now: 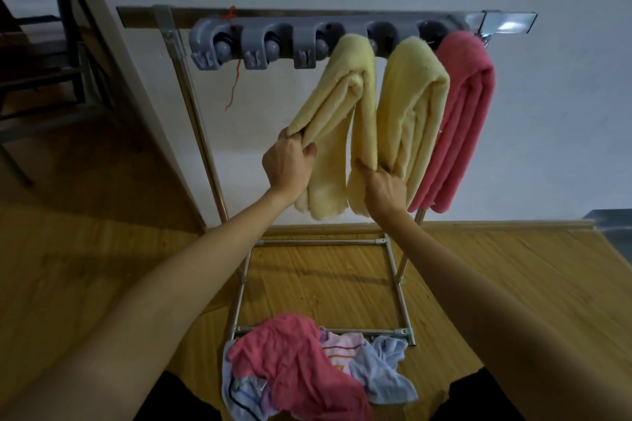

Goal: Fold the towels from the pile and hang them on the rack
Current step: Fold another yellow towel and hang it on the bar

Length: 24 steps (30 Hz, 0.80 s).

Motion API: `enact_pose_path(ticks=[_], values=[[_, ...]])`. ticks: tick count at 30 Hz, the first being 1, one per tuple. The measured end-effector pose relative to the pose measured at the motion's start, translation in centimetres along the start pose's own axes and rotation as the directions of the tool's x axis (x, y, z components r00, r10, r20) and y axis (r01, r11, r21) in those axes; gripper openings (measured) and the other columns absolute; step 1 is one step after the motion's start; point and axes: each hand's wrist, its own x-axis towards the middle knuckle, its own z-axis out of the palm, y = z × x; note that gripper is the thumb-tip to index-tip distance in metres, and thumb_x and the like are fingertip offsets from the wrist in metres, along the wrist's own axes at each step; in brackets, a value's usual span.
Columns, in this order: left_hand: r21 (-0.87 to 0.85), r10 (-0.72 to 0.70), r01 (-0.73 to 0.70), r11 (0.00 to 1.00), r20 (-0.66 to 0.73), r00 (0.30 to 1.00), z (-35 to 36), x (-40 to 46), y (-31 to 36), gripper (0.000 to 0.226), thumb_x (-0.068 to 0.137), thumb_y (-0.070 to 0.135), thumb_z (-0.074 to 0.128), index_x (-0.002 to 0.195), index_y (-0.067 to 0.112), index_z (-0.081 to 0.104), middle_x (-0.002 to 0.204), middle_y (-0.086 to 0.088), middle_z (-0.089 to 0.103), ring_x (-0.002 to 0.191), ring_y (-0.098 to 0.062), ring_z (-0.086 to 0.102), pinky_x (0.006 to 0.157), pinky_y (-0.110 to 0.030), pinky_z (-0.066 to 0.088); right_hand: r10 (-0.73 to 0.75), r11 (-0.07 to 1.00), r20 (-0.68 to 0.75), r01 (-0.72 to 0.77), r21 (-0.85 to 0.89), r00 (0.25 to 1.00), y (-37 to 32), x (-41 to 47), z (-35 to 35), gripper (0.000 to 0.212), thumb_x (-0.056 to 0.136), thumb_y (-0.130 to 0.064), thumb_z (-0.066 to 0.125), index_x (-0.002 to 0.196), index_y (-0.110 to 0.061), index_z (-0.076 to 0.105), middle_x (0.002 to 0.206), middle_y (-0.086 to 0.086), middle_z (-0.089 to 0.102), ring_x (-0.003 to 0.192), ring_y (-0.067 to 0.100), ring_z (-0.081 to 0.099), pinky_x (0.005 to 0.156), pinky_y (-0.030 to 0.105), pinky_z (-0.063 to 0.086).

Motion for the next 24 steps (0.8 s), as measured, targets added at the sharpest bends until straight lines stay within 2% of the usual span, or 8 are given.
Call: enact_pose_path(ticks=[5, 9, 12, 15, 17, 19, 22, 24], values=[[-0.037, 0.04, -0.039, 0.999, 0.025, 0.999, -0.1, -0.3, 0.8, 0.022, 0.078, 0.025, 0.062, 0.091, 0.008, 0.069, 0.092, -0.008, 0.067, 0.07, -0.027, 0.062, 0.057, -0.025, 0.035, -0.038, 0.994, 0.013, 0.04, -0.102, 0.999, -0.6, 0.2, 0.9, 0.047, 0.092, -0.007, 0.052, 0.137, -0.018, 0.044, 0.103, 0.005, 0.068, 0.092, 0.025, 0.066, 0.062, 0.029, 0.039], [-0.011, 0.134, -0.133, 0.991, 0.031, 0.991, 0.0, -1.0, 0.5, 0.023, 0.077, 0.025, 0.061, 0.091, 0.007, 0.067, 0.094, -0.008, 0.066, 0.068, -0.026, 0.061, 0.055, -0.026, 0.038, -0.071, 0.983, 0.074, 0.082, -0.163, 0.995, -1.3, 0.1, 1.6, 0.031, 0.091, -0.006, 0.053, 0.12, -0.015, 0.058, 0.101, 0.004, 0.069, 0.093, 0.025, 0.065, 0.067, 0.032, 0.046], [-0.027, 0.186, -0.185, 0.982, 0.067, 0.98, 0.4, -1.7, -0.3, 0.026, 0.08, 0.03, 0.063, 0.091, 0.006, 0.066, 0.099, -0.009, 0.063, 0.068, -0.026, 0.061, 0.055, -0.027, 0.044, -0.092, 0.989, 0.087, 0.101, -0.106, 0.992, -1.1, 0.2, 1.6, 0.025, 0.091, -0.004, 0.048, 0.111, -0.012, 0.062, 0.095, 0.007, 0.07, 0.088, 0.027, 0.066, 0.062, 0.033, 0.045], [-0.085, 0.17, -0.155, 0.984, 0.214, 0.962, 1.4, -2.3, -1.3, 0.036, 0.077, 0.041, 0.069, 0.092, 0.008, 0.068, 0.109, -0.009, 0.057, 0.075, -0.024, 0.061, 0.062, -0.029, 0.049, -0.113, 0.993, 0.062, 0.115, -0.032, 0.992, -0.4, 0.1, 1.0, 0.026, 0.093, -0.005, 0.044, 0.112, -0.009, 0.061, 0.093, 0.011, 0.07, 0.088, 0.03, 0.067, 0.06, 0.03, 0.039], [-0.123, 0.142, -0.106, 0.987, 0.337, 0.931, 2.2, -2.9, -1.7, 0.046, 0.071, 0.045, 0.075, 0.1, 0.01, 0.068, 0.114, -0.009, 0.052, 0.084, -0.024, 0.06, 0.069, -0.032, 0.052, -0.119, 0.993, 0.056, 0.12, -0.014, 0.991, 0.0, 0.0, 0.7, 0.026, 0.093, -0.007, 0.045, 0.112, -0.01, 0.062, 0.092, 0.01, 0.07, 0.088, 0.03, 0.066, 0.059, 0.03, 0.038], [-0.129, 0.1, -0.052, 0.99, 0.403, 0.91, 3.0, -3.5, -1.9, 0.054, 0.068, 0.047, 0.078, 0.106, 0.011, 0.066, 0.115, -0.009, 0.052, 0.086, -0.024, 0.059, 0.07, -0.034, 0.052, -0.124, 0.992, 0.075, 0.125, -0.009, 0.989, 0.2, -0.1, 0.7, 0.026, 0.093, -0.008, 0.045, 0.113, -0.012, 0.061, 0.092, 0.009, 0.069, 0.087, 0.029, 0.066, 0.058, 0.031, 0.039], [-0.138, 0.061, -0.007, 0.99, 0.394, 0.917, 3.8, -4.0, -1.7, 0.041, 0.072, 0.04, 0.074, 0.1, 0.011, 0.066, 0.102, -0.007, 0.06, 0.083, -0.025, 0.062, 0.062, -0.03, 0.049, -0.131, 0.991, 0.071, 0.133, -0.019, 0.989, 0.6, -0.1, 0.9, 0.028, 0.094, -0.009, 0.045, 0.118, -0.014, 0.059, 0.093, 0.008, 0.069, 0.086, 0.03, 0.067, 0.056, 0.031, 0.042], [-0.12, -0.007, 0.047, 0.992, 0.311, 0.95, 4.2, -4.1, -1.7, 0.029, 0.075, 0.031, 0.071, 0.096, 0.011, 0.066, 0.093, -0.007, 0.063, 0.078, -0.025, 0.064, 0.056, -0.025, 0.041, -0.13, 0.99, 0.062, 0.133, -0.04, 0.99, 0.8, -0.2, 1.4, 0.032, 0.095, -0.009, 0.044, 0.125, -0.015, 0.055, 0.095, 0.009, 0.068, 0.087, 0.031, 0.067, 0.059, 0.035, 0.049]])
